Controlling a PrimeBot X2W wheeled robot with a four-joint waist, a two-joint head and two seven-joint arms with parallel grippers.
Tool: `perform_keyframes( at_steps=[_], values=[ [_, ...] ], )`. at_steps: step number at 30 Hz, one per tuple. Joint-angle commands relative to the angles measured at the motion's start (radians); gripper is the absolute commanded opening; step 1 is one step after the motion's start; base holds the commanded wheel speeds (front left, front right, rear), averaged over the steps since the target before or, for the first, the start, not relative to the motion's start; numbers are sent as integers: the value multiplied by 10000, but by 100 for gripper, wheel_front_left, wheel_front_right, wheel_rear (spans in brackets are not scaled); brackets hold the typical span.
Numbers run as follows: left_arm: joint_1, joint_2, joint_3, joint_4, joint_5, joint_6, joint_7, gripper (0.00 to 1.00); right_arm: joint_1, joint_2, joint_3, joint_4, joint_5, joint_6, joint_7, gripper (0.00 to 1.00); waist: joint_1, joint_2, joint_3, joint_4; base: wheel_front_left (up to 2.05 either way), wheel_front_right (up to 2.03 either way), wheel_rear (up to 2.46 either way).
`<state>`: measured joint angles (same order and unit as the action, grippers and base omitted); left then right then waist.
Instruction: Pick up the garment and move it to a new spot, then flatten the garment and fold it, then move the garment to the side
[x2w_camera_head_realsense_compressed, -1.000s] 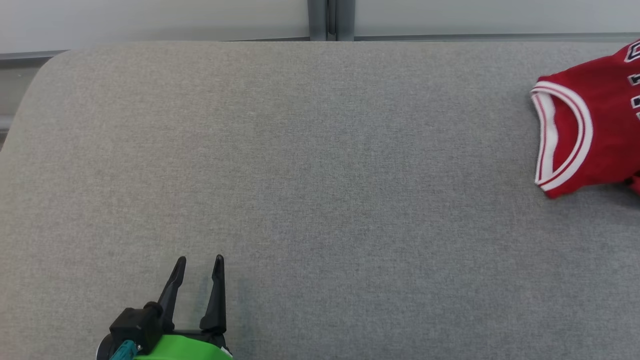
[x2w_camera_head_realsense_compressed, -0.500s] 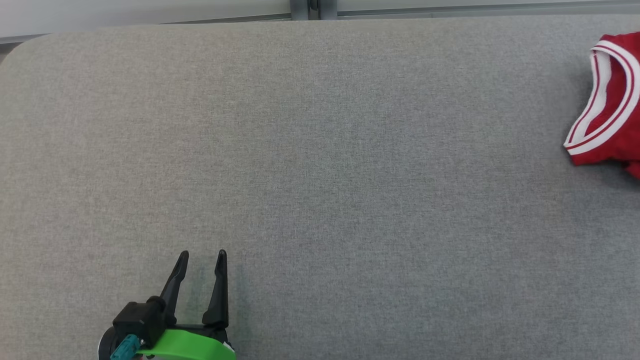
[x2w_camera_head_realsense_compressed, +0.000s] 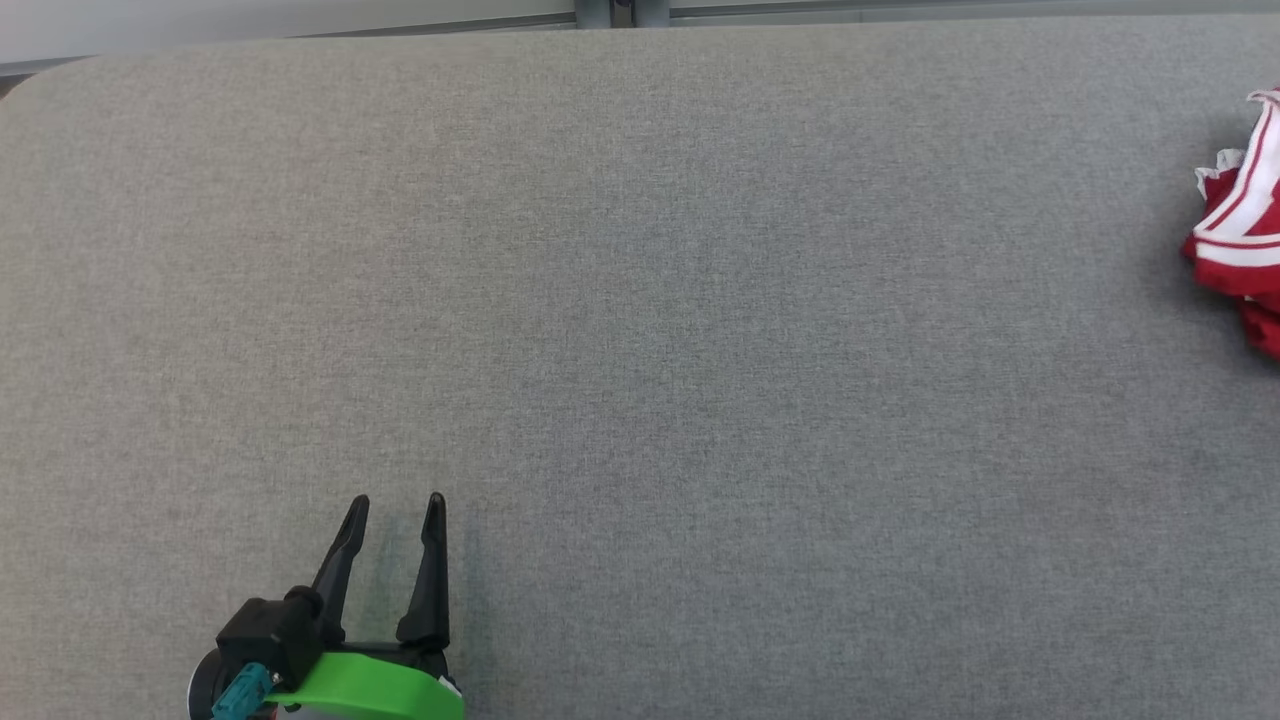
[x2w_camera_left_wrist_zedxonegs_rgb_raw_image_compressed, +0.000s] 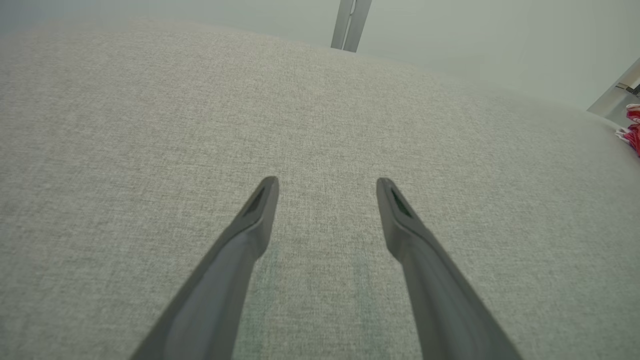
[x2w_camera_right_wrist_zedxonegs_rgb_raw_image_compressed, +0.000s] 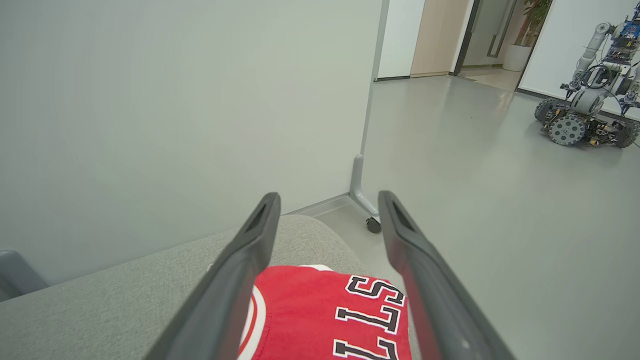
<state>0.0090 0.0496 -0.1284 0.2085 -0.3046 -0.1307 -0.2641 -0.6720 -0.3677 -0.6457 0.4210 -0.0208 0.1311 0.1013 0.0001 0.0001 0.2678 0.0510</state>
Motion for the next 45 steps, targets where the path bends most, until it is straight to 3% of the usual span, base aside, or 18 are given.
perform_keyframes(
  at_steps=[1, 7, 12, 21, 28, 45],
  values=[
    [35, 23, 72, 17, -24, -1, 6, 100, 269, -23, 261, 101, -40, -8, -373, 100, -1, -1, -103, -69, 0, 0, 0],
    [318, 25, 162, -40, -123, -1, 6, 100, 1474, -178, 1741, 77, 23, -11, -2264, 100, -1, -1, -609, -223, 0, 0, 0],
    [697, 25, 461, -253, -194, 4, 6, 100, 2781, 252, 2594, -460, -118, -11, -3535, 100, -1, -1, -1366, -201, 0, 0, 0],
    [1388, 23, 905, -556, -17, 288, 6, 100, 6090, 1820, 3575, -3332, 38, -12, -3656, 100, -1, -1, -2736, 236, 0, 0, 0],
    [1442, 23, 1041, -475, 219, 257, 6, 100, 7878, 2883, 4408, -3591, -124, -12, -3660, 100, -1, -1, -3042, 322, 0, 0, 0],
    [1158, 23, 997, 205, 370, 213, 6, 100, 8397, 3162, 4869, -2910, 399, -12, -3662, 100, -1, -1, -3050, 145, 0, 0, 0]
  ],
)
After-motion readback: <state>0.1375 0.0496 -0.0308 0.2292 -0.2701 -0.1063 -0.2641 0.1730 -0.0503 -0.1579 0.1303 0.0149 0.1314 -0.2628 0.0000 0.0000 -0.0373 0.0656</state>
